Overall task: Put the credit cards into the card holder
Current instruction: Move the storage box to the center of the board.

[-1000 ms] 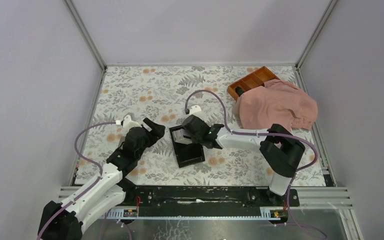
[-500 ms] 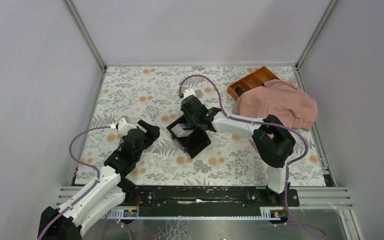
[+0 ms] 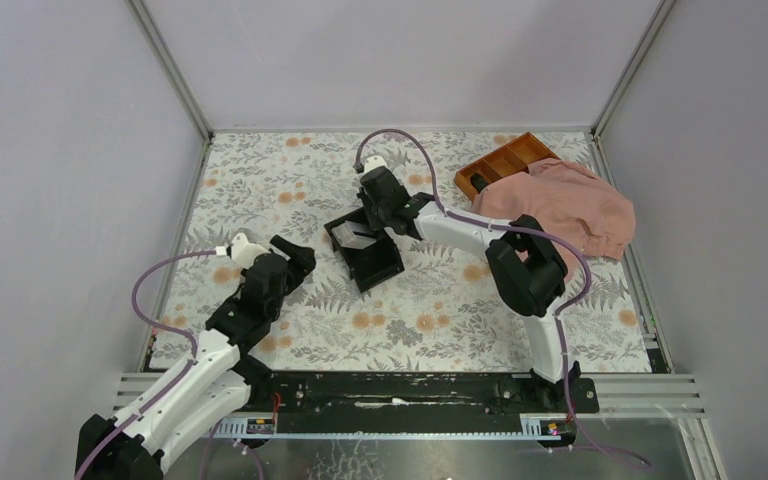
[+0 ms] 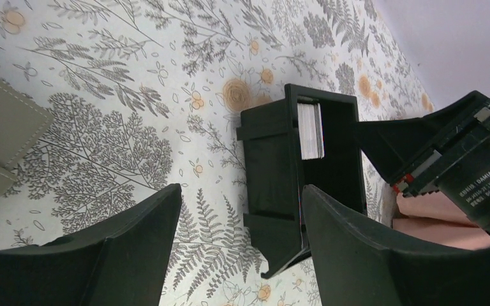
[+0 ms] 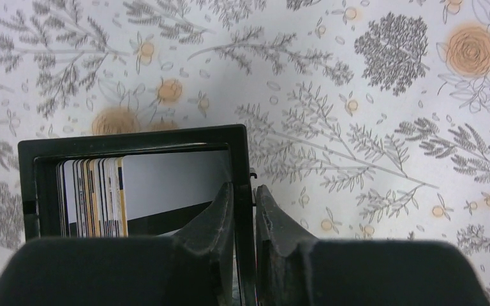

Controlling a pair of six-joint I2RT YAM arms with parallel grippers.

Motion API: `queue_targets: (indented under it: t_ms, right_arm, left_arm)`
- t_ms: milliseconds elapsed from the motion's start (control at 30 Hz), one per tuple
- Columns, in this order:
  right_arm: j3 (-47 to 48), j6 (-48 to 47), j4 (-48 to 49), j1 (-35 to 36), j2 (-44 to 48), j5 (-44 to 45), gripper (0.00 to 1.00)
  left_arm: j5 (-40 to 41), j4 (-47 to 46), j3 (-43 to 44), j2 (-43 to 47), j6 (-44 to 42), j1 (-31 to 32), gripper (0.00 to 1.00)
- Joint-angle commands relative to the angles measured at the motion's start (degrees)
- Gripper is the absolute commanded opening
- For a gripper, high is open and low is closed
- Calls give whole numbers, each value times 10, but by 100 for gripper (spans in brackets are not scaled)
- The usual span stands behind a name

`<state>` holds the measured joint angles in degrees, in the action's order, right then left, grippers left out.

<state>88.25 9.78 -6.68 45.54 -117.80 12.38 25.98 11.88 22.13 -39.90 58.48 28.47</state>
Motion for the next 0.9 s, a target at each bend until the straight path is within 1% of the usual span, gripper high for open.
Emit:
queue_targets:
  t_ms: [0, 233, 400, 500, 533, 600, 667, 767, 867]
  right_arm:
    - [72, 24, -4, -23, -38, -17, 6]
    - [184, 35, -31, -54, -111, -46, 5]
    - [266, 35, -60, -61, -160, -59, 5]
    - [300, 32, -73, -62, -175, -65, 7]
    - [306, 32, -75, -62, -176, -68, 9]
    - [304, 33, -73, -62, -171, -77, 16]
    - [294, 36, -66, -62, -159, -85, 30]
    - [279, 38, -56, -61, -139, -99, 47]
    - [256, 39, -42, -59, -112, -116, 55]
  left_arm:
    - [51, 32, 34, -2, 3, 3, 76]
    - [115, 94, 85, -33, -5, 3, 76]
    - [156, 139, 134, -74, -24, 2, 76]
    - [157, 159, 164, -103, -51, -8, 77]
    - [150, 164, 172, -109, -61, -15, 77]
    - [125, 171, 186, -122, -82, -41, 77]
    - [99, 187, 198, -133, -95, -72, 78]
    - [52, 203, 212, -136, -127, -124, 80]
    - [22, 221, 232, -135, -164, -172, 83]
